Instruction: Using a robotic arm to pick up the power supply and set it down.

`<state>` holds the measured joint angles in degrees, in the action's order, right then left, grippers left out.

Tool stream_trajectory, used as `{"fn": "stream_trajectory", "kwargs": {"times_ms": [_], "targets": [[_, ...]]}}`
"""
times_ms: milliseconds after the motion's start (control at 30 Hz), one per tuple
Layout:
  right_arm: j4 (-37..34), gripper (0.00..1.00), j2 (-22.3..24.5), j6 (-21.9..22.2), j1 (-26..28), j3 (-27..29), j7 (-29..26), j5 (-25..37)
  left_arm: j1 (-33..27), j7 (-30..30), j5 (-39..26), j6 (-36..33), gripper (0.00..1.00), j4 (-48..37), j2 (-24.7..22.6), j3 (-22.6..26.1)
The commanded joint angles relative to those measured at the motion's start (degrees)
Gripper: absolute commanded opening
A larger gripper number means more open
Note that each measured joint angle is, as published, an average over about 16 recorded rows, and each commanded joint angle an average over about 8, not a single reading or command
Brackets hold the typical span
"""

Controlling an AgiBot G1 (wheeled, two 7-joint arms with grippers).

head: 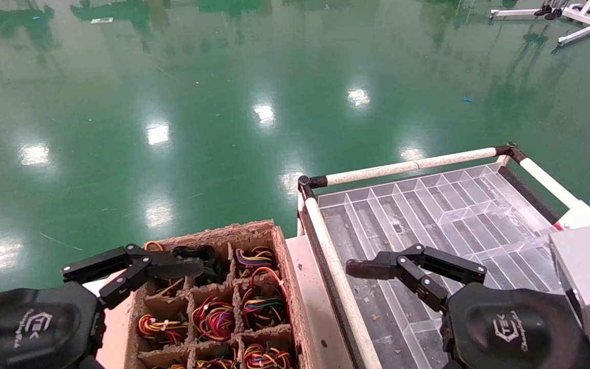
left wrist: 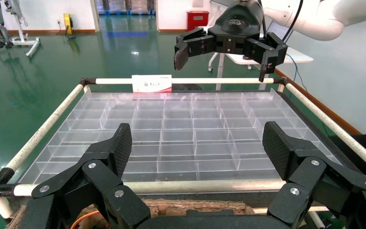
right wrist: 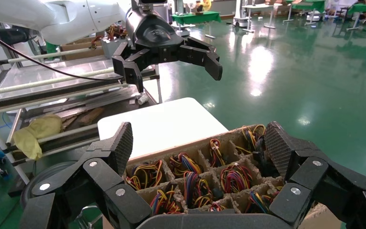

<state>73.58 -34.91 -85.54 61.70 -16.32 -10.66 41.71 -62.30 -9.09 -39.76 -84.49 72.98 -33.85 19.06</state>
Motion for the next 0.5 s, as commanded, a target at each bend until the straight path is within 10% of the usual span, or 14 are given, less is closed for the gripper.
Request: {"fn": "stream_trajectory", "kwargs": {"times_ms": [33,500], "targets": [[0.0,1.0,0.0,0.0,0.0,0.0,0.0,0.0,0.0,0.0,0.0,0.0,0.0,0.0,0.0,0.0],[-0.12,1.0,-0.13,0.16,-0.1,-0.11,0.11,0.38,0.0,0.0,0.0,0.0,0.0,0.0,0.0,0.0]]}}
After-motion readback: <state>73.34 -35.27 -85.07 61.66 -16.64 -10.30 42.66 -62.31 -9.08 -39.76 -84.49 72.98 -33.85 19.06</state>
